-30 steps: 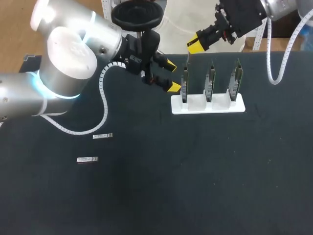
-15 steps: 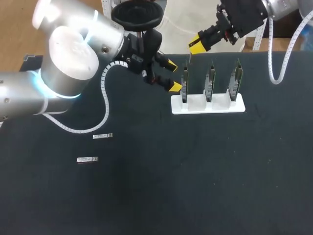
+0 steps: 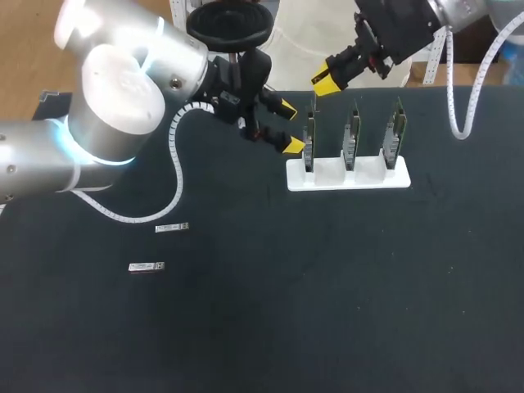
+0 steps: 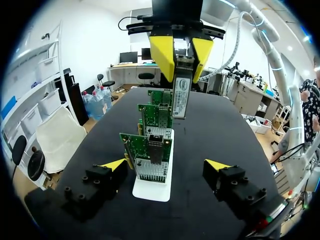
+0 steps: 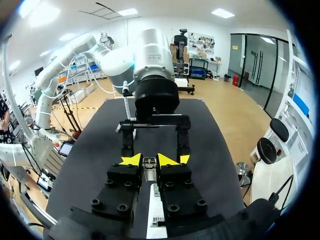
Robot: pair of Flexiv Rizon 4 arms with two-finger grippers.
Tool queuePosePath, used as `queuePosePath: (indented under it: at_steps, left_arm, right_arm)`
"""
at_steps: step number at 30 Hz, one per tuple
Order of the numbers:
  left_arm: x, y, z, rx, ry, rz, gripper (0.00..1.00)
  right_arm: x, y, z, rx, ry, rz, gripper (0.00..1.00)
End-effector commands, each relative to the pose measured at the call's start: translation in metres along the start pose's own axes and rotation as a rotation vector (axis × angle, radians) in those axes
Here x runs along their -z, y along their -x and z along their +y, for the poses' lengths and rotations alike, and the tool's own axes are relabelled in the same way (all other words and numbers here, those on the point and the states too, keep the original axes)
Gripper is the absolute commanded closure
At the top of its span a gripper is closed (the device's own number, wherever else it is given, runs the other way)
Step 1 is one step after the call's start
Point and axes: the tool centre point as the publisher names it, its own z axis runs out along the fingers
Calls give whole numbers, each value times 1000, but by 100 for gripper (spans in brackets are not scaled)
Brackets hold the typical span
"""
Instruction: Pick up the optical module with the left hand, and insert it into the network port with the right hand.
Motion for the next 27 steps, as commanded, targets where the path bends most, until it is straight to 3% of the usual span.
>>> queuePosePath:
  at_steps: [1,27]
  left_arm:
    - [0,1,1,2,-1,5,0]
    - [0,1,1,2,-1,5,0]
  right_arm:
    - [-5,-2,-5,-4,-3,10,100]
    - [-17,-12,-23,-13,9,29,100]
